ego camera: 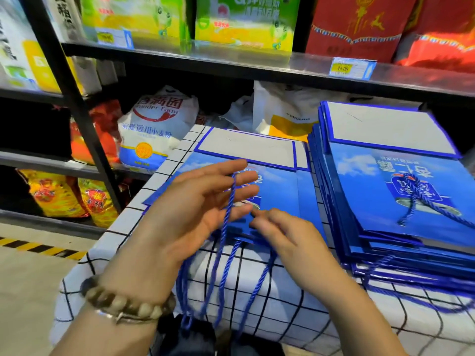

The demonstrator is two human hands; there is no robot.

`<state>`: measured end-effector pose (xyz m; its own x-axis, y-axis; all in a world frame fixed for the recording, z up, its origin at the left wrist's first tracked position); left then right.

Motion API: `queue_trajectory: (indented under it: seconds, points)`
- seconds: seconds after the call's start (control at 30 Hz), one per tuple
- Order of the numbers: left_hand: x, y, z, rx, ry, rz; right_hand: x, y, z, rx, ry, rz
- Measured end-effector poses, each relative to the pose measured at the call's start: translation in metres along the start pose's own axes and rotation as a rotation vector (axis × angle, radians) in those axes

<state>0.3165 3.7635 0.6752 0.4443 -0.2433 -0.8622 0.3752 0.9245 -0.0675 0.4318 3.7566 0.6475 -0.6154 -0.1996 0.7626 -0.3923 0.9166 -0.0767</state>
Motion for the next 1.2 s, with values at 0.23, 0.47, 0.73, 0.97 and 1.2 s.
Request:
queue_trajectory:
  seconds: [0.23, 0.47, 0.73, 0.97, 1.2]
  points:
    - [0.004, 0.024, 0.003, -0.124, -0.529, 0.138, 0.027, -0.002, 0.008, 0.15, 0.18, -0.1]
    - [0.002, 0.032, -0.006, -0.062, -0.351, 0.147, 0.029, 0.007, -0.012, -0.044, 0.271, -0.09]
    - [0.008, 0.011, 0.008, 0.011, 0.79, 0.069, 0.016, 0.017, -0.05, -0.231, 0.724, -0.052]
    - [-0.003, 0.02, -0.001, -0.113, 0.932, 0.152, 0.009, 0.001, -0.069, -0.476, 0.3, -0.065]
    - [0.0, 0.032, 0.024, 0.041, 1.185, 0.177, 0.026, 0.01, -0.037, -0.178, -0.099, -0.27]
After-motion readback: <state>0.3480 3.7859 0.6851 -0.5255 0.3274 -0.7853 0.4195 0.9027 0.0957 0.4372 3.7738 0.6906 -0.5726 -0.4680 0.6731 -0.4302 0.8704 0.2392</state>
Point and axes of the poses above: each hand's wrist, its own y-axis towards the middle knuckle, its own z-axis out of the palm, x = y × z, the point moved 10 cm from there along y, towards the middle knuckle, and after that the axes turned 13 degrees about x, right-handed, at the moved point
